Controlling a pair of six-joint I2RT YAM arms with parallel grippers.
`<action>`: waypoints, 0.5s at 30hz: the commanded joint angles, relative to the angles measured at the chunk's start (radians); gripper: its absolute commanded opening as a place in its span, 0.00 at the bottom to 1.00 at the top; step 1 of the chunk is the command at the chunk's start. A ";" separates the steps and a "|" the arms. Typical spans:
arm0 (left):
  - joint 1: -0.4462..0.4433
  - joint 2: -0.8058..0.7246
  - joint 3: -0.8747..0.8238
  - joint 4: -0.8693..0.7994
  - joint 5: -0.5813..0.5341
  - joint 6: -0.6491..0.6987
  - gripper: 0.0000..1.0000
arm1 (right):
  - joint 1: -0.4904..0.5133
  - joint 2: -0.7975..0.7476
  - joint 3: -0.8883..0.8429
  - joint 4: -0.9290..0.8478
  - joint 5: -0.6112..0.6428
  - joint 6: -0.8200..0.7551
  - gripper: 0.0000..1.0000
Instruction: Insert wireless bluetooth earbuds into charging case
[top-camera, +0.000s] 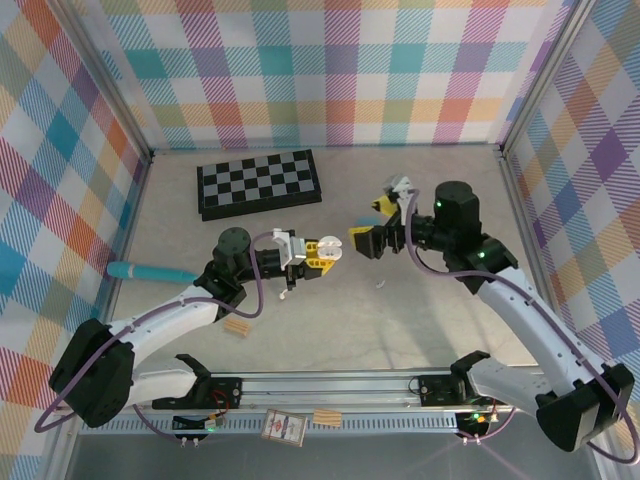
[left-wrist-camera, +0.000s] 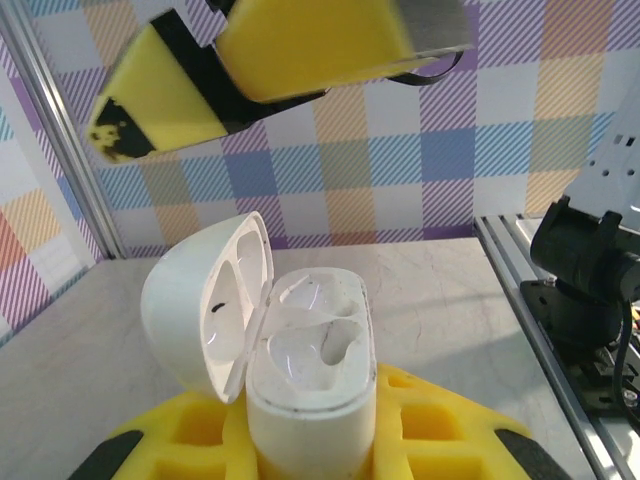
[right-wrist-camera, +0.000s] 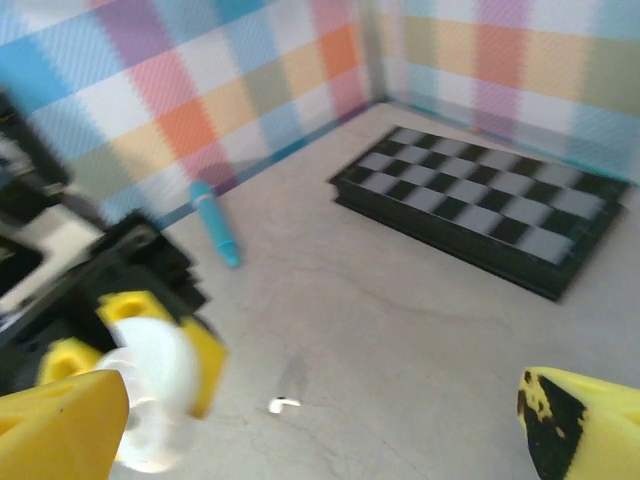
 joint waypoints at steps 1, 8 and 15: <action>-0.007 -0.021 -0.029 0.051 -0.002 0.024 0.15 | -0.096 -0.008 -0.078 0.057 0.105 0.221 0.99; -0.008 -0.042 -0.056 0.069 -0.002 0.007 0.15 | -0.170 0.269 -0.022 -0.189 0.170 0.248 0.97; -0.009 -0.059 -0.061 0.052 -0.006 0.000 0.15 | -0.167 0.587 0.080 -0.219 0.079 0.218 0.94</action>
